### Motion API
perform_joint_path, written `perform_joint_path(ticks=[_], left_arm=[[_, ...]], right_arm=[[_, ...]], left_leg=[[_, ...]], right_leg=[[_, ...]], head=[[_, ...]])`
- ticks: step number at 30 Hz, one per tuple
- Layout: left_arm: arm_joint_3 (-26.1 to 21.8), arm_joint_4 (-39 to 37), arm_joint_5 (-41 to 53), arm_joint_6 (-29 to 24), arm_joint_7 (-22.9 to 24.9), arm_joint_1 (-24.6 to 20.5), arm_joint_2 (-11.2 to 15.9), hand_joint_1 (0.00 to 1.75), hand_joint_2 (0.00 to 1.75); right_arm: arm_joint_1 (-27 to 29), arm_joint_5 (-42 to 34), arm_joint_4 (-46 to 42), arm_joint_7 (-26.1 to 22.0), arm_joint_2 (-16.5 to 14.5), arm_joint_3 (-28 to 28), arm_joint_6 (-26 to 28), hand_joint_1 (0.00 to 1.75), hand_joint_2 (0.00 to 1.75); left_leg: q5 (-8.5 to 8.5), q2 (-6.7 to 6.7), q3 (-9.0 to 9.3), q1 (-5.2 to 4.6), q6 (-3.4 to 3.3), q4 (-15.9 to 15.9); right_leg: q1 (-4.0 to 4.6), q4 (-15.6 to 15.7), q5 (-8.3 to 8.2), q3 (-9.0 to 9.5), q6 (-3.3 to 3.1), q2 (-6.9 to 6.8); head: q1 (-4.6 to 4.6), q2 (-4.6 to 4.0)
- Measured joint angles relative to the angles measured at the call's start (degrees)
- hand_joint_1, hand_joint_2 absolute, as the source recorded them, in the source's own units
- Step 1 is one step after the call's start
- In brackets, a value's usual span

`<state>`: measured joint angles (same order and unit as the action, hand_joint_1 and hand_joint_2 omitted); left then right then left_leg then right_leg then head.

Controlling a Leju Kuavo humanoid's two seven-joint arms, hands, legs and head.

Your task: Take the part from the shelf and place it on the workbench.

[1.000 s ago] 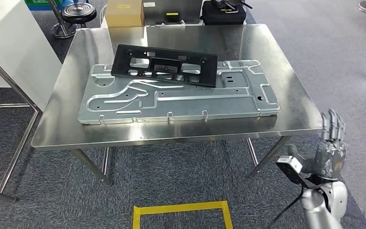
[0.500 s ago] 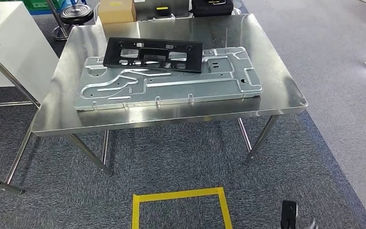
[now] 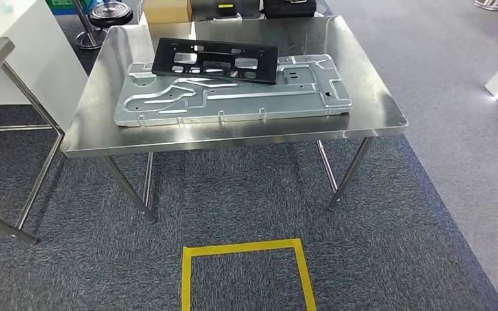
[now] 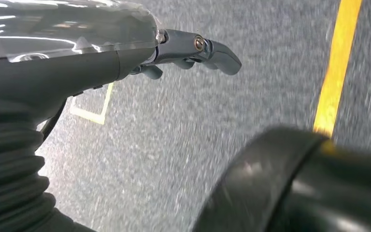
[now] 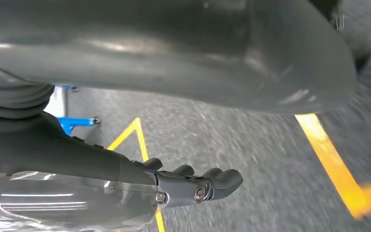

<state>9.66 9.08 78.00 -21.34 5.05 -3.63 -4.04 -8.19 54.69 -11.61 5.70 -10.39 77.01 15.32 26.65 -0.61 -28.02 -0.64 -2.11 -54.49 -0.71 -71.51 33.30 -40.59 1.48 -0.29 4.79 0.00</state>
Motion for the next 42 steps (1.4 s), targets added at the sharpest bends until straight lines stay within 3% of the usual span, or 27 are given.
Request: perform_joint_path(ticks=[1, 3, 4, 5, 7, 9, 10, 11, 14, 15, 16, 18, 19, 21, 23, 25, 26, 27, 29, 30, 31, 33, 35, 36, 38, 40, 42], left_arm=[[0.05, 0.0, 0.0, 0.25, 0.0, -0.09, -0.01, 0.0, 0.0], [0.2, 0.01, 0.0, 0.49, 0.0, -0.35, -0.01, 0.0, 0.0], [0.26, 0.02, -0.01, 0.47, 0.0, -0.51, -0.01, 0.0, 0.0], [0.3, 0.04, 0.0, 0.37, 0.0, -0.66, -0.01, 0.0, 0.0], [0.32, 0.13, 0.01, 0.03, -0.01, -0.96, 0.0, 0.0, 0.0], [0.33, 0.19, 0.01, -0.29, -0.02, -1.16, 0.05, 0.0, 0.0], [0.33, 0.19, 0.01, -0.38, -0.02, -1.22, 0.1, 0.0, 0.0], [0.33, 0.19, 0.01, -0.42, -0.01, -1.23, 0.15, 0.0, 0.0], [0.34, 0.19, 0.01, -0.42, 0.13, -1.31, 0.23, 0.0, 0.0], [0.37, 0.19, 0.01, -0.36, 0.26, -1.35, 0.24, 0.0, 0.0], [0.41, 0.19, 0.01, -0.28, 0.41, -1.36, 0.25, 0.0, 0.0], [0.58, 0.19, 0.01, -0.08, 0.7, -1.36, 0.26, 0.0, 0.0], [0.67, 0.19, 0.01, 0.0, 0.84, -1.38, 0.26, 0.0, 0.0], [0.79, 0.19, 0.01, 0.12, 1.1, -1.46, 0.33, 0.0, 0.0], [0.95, 0.19, 0.01, 0.29, 1.4, -1.44, 0.41, 0.0, 0.0], [1.26, 0.19, 0.01, 0.56, 1.81, -1.26, 0.41, 0.0, 0.0], [1.41, 0.18, 0.01, 0.69, 2.03, -1.15, 0.42, 0.0, 0.0], [1.53, 0.17, 0.01, 0.79, 2.22, -1.03, 0.42, 0.0, 0.0], [1.68, 0.17, 0.01, 0.8, 2.4, -0.89, 0.42, 0.0, 0.0], [1.72, 0.17, 0.01, 0.71, 2.39, -0.87, 0.42, 0.0, 0.0], [1.73, 0.17, 0.01, 0.59, 2.29, -0.92, 0.43, 0.0, 0.0], [1.73, 0.19, 0.01, 0.35, 1.96, -1.14, 0.45, 0.0, 0.0], [1.81, 0.19, 0.01, 0.02, 1.56, -1.46, 0.46, 0.0, 0.0], [1.91, 0.19, 0.01, -0.14, 1.4, -1.66, 0.46, 0.0, 0.0], [2.16, 0.19, 0.01, -0.26, 1.22, -2.14, 0.48, 0.0, 0.87], [2.46, 0.19, 0.01, -0.21, 1.19, -2.5, 0.48, 0.0, 1.75], [2.75, 0.19, 0.01, -0.13, 1.5, -2.55, 0.49, 0.0, 1.75]], right_arm=[[0.03, 1.09, 0.1, 0.31, -0.03, -0.13, -0.99, 0.0, 0.0], [0.16, 4.38, 0.21, 0.57, -0.08, -0.97, -1.18, 0.0, 0.0], [0.22, 6.35, 0.22, 0.58, -0.08, -1.81, -1.03, 0.0, 0.0], [0.25, 8.4, 0.22, 0.53, -0.08, -2.88, -0.86, 0.0, 0.0], [0.31, 12.65, 0.22, 0.49, -0.07, -5.52, -0.48, 0.0, 0.0], [0.57, 17.19, 0.23, 0.66, -0.06, -8.62, -0.15, 0.0, 0.87], [0.72, 19.14, 0.25, 0.79, -0.07, -10.33, -0.08, 0.0, 1.31], [0.86, 20.55, 0.27, 0.94, -0.07, -11.91, -0.07, 0.0, 1.75], [0.95, 23.27, 0.29, 1.26, -0.11, -15.76, 0.0, 0.0, 1.75], [0.96, 24.12, 0.29, 1.28, -0.14, -16.9, 0.09, 0.0, 1.31], [0.96, 24.85, 0.29, 1.28, -0.16, -17.96, 0.21, 0.0, 0.87], [0.96, 25.77, 0.31, 1.27, -0.22, -19.81, 0.43, 0.0, 0.0], [0.95, 25.97, 0.31, 1.27, -0.27, -20.46, 0.48, 0.0, 0.0], [0.96, 26.03, 0.31, 1.19, -0.49, -21.38, 0.09, 0.0, 0.87], [1.0, 25.71, 0.34, 0.95, -0.65, -21.86, -1.26, 0.0, 1.75], [1.16, 25.04, 0.41, 0.73, -0.61, -22.0, -3.19, 0.0, 1.75], [1.25, 24.68, 0.44, 0.68, -0.57, -22.0, -4.09, 0.0, 1.75], [1.34, 24.27, 0.46, 0.6, -0.53, -21.99, -4.91, 0.0, 1.75], [1.47, 23.43, 0.46, 0.03, -0.34, -21.91, -6.35, 0.0, 0.87], [1.5, 23.03, 0.46, -0.44, -0.24, -21.83, -7.02, 0.0, 0.44], [1.53, 22.71, 0.45, -0.97, -0.1, -21.74, -7.64, 0.0, 0.0], [1.51, 22.31, 0.44, -2.08, 0.09, -21.58, -8.66, 0.0, 0.0], [1.47, 22.05, 0.44, -3.5, 0.21, -21.52, -9.56, 0.0, 0.0], [1.39, 21.97, 0.44, -4.2, 0.22, -21.52, -9.92, 0.0, 0.0], [1.15, 21.8, 0.44, -5.5, 0.21, -21.52, -10.3, 0.0, 0.0], [0.92, 21.52, 0.44, -6.96, 0.17, -21.51, -10.45, 0.0, 0.0], [0.69, 21.13, 0.44, -8.58, 0.14, -21.5, -10.84, 0.0, 0.0]], left_leg=[[-0.7, -0.04, -1.22, 0.04, 0.13, -0.32], [-1.86, -0.07, -3.77, 0.21, 0.53, -1.3], [-2.32, -0.07, -4.94, 0.31, 0.82, -1.92], [-2.69, -0.06, -5.95, 0.33, 1.14, -2.58], [-3.53, -0.09, -7.18, 0.31, 1.9, -3.45], [-4.58, -0.12, -7.74, 0.34, 2.64, -3.5], [-4.37, -0.06, -8.06, 0.47, 2.97, -3.7], [-3.01, 0.01, -8.51, 0.59, 3.27, -4.61], [5.67, 0.13, -10.6, 0.83, 3.92, -13.05], [7.44, 0.13, -10.99, 0.84, 4.03, -16.45], [7.68, 0.14, -10.84, 0.84, 4.02, -18.78], [4.84, 0.16, -8.08, 0.79, 3.62, -18.41], [3.35, 0.21, -5.38, 0.7, 3.2, -15.48], [3.35, 0.33, 1.38, 0.33, 2.21, -6.45], [4.9, 0.42, 5.1, -0.1, 1.55, -0.23], [4.29, 0.25, 4.82, -0.09, 1.05, 1.15], [3.56, 0.13, 4.29, 0.03, 0.73, 1.33], [2.78, -0.02, 3.65, 0.2, 0.35, 1.49], [1.48, -0.2, 1.91, 0.3, -0.08, 1.28], [0.89, -0.28, 0.9, 0.33, -0.15, 0.99], [0.33, -0.33, -0.17, 0.37, -0.04, 0.62], [-0.64, -0.37, -2.46, 0.59, 0.3, -0.42], [-1.2, -0.3, -4.71, 0.77, 0.86, -1.83], [-1.35, -0.26, -5.59, 0.77, 1.2, -2.57], [-1.8, -0.25, -6.75, 0.62, 1.96, -3.57], [-2.31, -0.27, -7.36, 0.67, 2.73, -3.98], [-0.53, -0.14, -8.21, 0.92, 3.35, -5.79]], right_leg=[[-0.15, -2.3, -0.37, 0.15, 0.18, 0.0], [-0.44, -1.68, -3.92, 2.98, 0.46, -0.01], [-0.57, 1.38, -4.96, 5.86, 0.53, -0.01], [-0.56, 5.73, -4.76, 9.23, 0.5, 0.01], [-0.33, 12.89, -2.45, 13.91, -0.01, 0.11], [-0.09, 14.86, -1.88, 14.28, -0.91, 0.16], [-0.08, 14.84, -2.46, 13.75, -1.41, 0.04], [-0.1, 14.9, -3.12, 13.15, -1.92, -0.11], [0.12, 14.89, -5.3, 10.73, -2.93, -0.39], [0.27, 14.81, -6.01, 9.77, -3.02, -0.4], [0.42, 14.7, -6.71, 8.75, -3.06, -0.4], [0.73, 14.4, -8.07, 6.69, -3.08, -0.38], [0.87, 14.28, -8.73, 5.82, -3.05, -0.35], [1.18, 14.14, -9.91, 4.71, -2.77, -0.34], [1.19, 14.25, -11.13, 4.18, -2.26, -0.47], [1.08, 14.43, -11.99, 3.74, -1.62, -0.46], [1.01, 13.98, -11.18, 3.4, -1.24, -0.3], [0.9, 12.55, -9.16, 2.89, -0.84, -0.12], [0.53, 6.44, -2.9, 1.45, -0.1, 0.09], [0.32, 2.61, -0.6, 0.85, 0.21, 0.09], [0.14, -0.51, 0.14, 0.65, 0.49, 0.08], [-0.31, -2.05, -2.38, 2.37, 0.99, 0.07], [-0.75, 3.55, -4.75, 7.45, 1.38, 0.04], [-0.78, 7.6, -4.36, 10.34, 1.32, 0.07], [-0.65, 13.23, -2.13, 13.65, 0.54, 0.16], [-0.63, 14.57, -1.57, 13.69, -0.73, 0.14], [-0.68, 14.69, -2.22, 13.21, -1.82, -0.09]], head=[[0.0, 0.0], [0.0, 0.0], [0.01, 0.0], [0.01, 0.0], [0.02, 0.0], [0.01, 0.0], [0.02, 0.0], [0.02, 0.0], [0.02, 0.0], [0.02, 0.0], [0.02, 0.0], [0.02, 0.0], [0.02, 0.0], [0.03, 0.0], [0.03, 0.0], [0.02, 0.0], [0.02, 0.0], [0.02, 0.0], [0.02, 0.0], [0.02, 0.0], [0.02, 0.0], [0.02, 0.0], [0.02, 0.0], [0.03, 0.0], [0.03, 0.0], [0.03, 0.0], [0.03, 0.0]])
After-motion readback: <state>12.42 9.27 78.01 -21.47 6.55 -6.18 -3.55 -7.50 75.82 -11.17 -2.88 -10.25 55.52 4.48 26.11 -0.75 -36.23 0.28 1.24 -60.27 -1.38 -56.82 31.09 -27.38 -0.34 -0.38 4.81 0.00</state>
